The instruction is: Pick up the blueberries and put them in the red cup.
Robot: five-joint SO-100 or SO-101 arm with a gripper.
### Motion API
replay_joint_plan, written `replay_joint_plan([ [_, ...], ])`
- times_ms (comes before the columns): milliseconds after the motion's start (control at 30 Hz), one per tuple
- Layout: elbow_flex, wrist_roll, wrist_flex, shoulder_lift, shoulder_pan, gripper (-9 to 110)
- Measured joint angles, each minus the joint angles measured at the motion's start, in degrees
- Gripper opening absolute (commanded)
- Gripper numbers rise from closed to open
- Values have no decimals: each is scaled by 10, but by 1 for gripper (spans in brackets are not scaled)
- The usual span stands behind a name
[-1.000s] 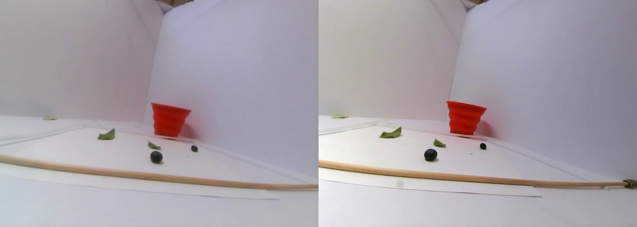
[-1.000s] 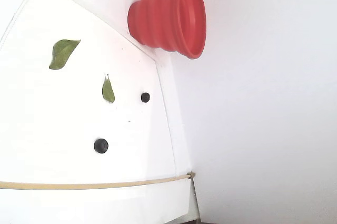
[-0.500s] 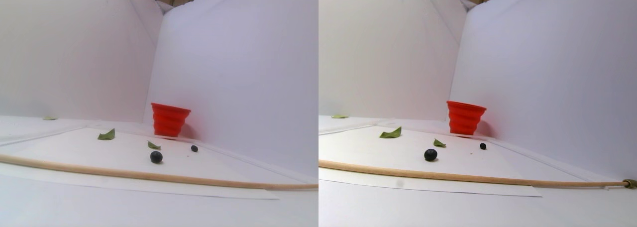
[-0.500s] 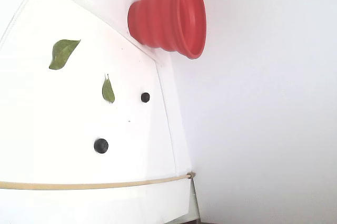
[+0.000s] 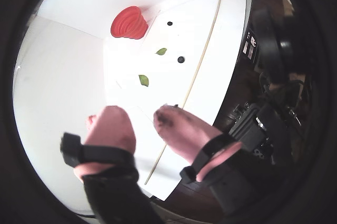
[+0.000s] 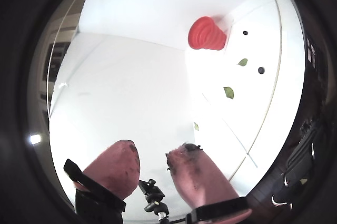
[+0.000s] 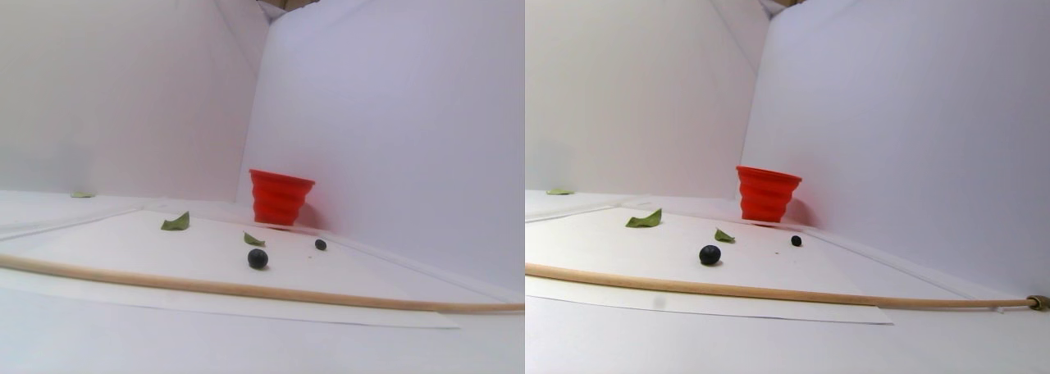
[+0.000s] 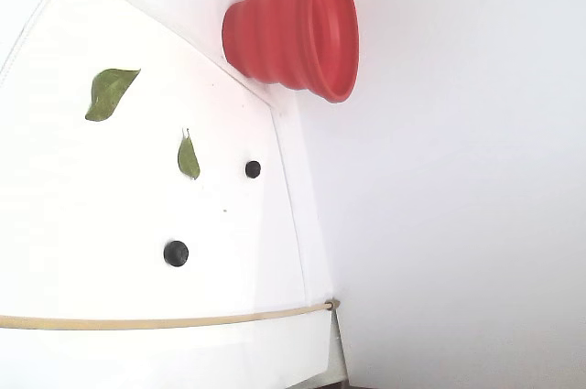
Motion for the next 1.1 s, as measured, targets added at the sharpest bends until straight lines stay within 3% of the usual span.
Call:
replay_joint_plan([
  [1100,113,-338,-165,-217,101,15],
])
